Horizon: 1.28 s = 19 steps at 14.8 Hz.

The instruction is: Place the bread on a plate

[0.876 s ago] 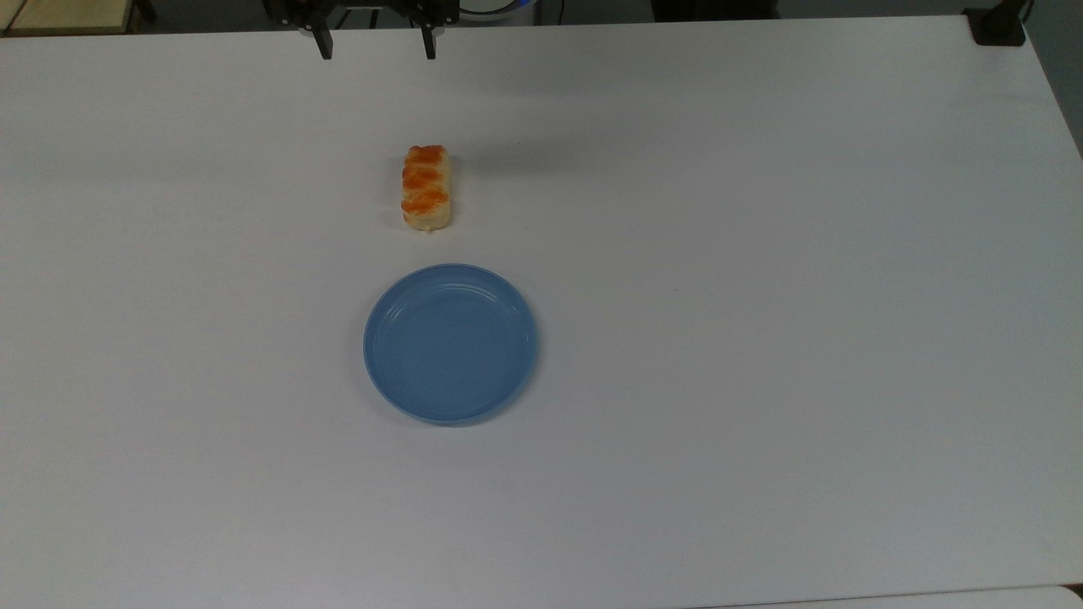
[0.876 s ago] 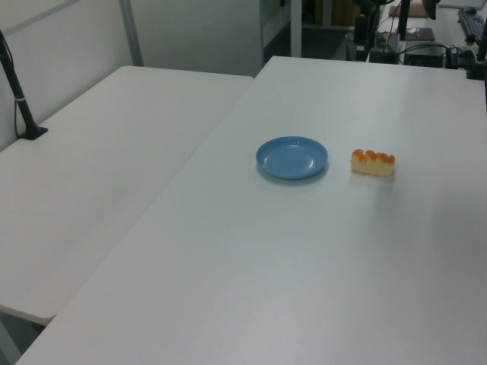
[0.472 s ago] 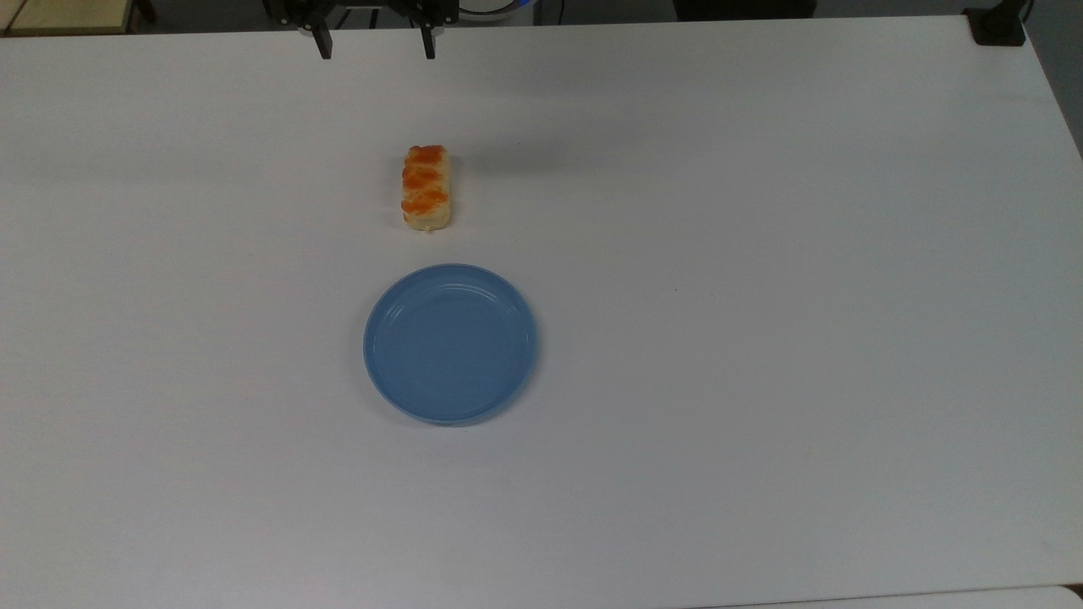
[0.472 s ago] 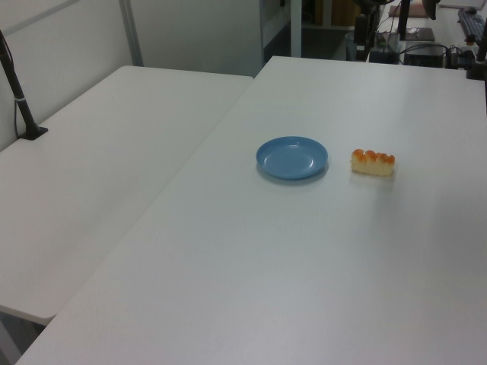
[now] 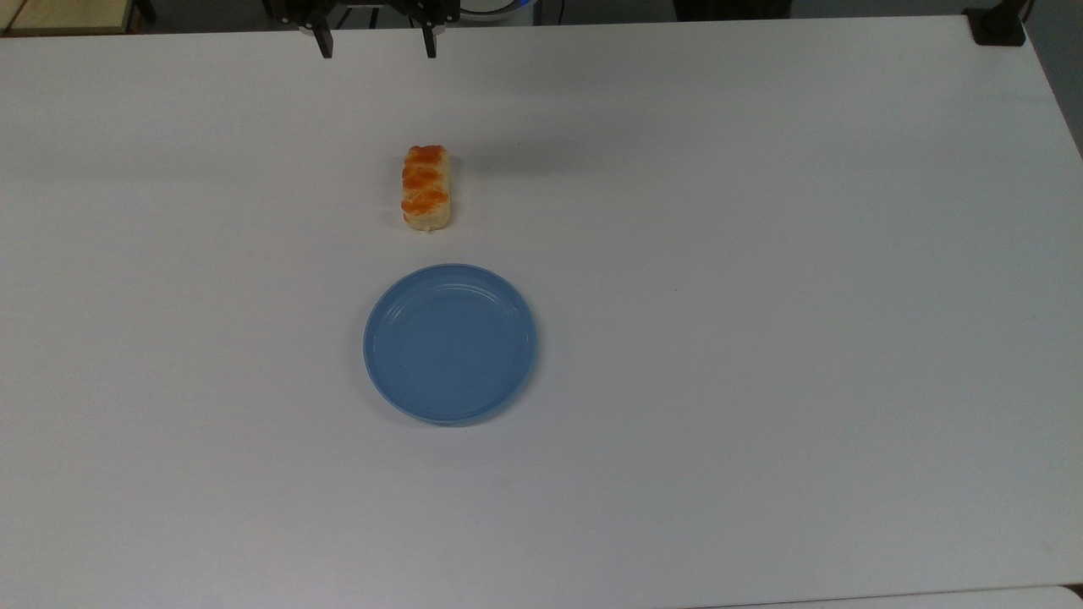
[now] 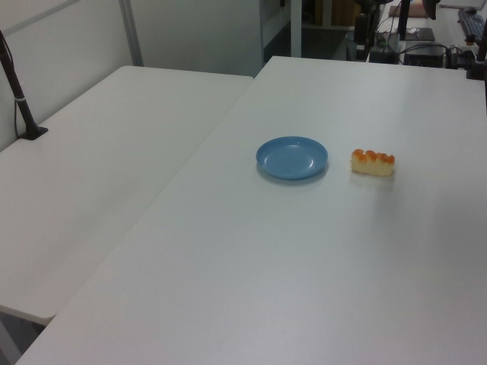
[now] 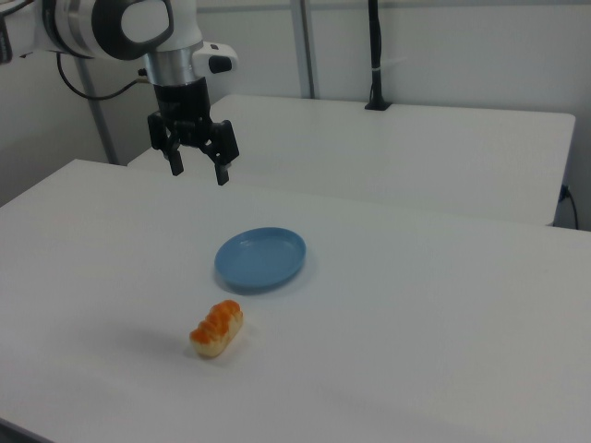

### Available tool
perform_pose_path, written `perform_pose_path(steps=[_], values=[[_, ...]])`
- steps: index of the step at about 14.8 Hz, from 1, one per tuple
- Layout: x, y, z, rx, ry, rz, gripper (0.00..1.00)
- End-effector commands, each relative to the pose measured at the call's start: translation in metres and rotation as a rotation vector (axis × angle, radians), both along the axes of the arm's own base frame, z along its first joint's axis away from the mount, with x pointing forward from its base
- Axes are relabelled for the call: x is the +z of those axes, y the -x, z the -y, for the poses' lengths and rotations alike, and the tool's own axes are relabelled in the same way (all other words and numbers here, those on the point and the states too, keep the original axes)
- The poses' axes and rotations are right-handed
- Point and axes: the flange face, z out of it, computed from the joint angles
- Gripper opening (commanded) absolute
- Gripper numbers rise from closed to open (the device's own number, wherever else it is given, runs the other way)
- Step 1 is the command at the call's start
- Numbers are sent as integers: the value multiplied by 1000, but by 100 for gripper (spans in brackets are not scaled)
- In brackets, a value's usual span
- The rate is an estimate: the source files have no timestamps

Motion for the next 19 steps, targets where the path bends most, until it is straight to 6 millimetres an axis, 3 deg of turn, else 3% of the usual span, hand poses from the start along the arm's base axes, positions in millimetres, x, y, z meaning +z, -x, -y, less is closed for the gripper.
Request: perform_pose_path(steps=[1, 14, 17, 19], values=[[1, 3, -5, 13, -1, -15, 100], [-2, 3, -6, 22, 4, -17, 100], [-13, 4, -7, 24, 2, -37, 100], [-40, 4, -14, 39, 3, -46, 100]])
